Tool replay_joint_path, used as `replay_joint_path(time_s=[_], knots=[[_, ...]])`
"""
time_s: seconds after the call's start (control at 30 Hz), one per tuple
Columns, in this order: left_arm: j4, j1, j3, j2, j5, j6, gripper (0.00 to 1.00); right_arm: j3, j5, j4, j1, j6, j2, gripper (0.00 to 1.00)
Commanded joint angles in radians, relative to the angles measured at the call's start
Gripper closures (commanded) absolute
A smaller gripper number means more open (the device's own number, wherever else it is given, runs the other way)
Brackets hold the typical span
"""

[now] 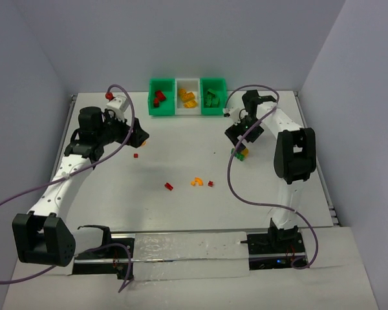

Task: Sort the legos into containers by color

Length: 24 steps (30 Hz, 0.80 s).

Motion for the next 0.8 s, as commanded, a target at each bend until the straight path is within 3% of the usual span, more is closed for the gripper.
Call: replay_joint_path(time_s=[0.0, 0.5, 0.77], knots=[[0.016, -0.016, 0.017, 0.004, -0.019, 0.01, 0.01, -0.021, 0.009, 0.06, -0.008, 0.008, 0.026, 0.0], [0.098, -0.021, -0.004, 0.044, 0.001, -0.114, 0.01, -0.178, -0.009, 0.195, -0.005, 0.016, 0.016, 0.04], [0.144, -0.021, -0.021, 0.085, 0.066, -0.239, 0.07, -0.216, -0.025, 0.253, -0.007, 0.028, -0.034, 0.39]])
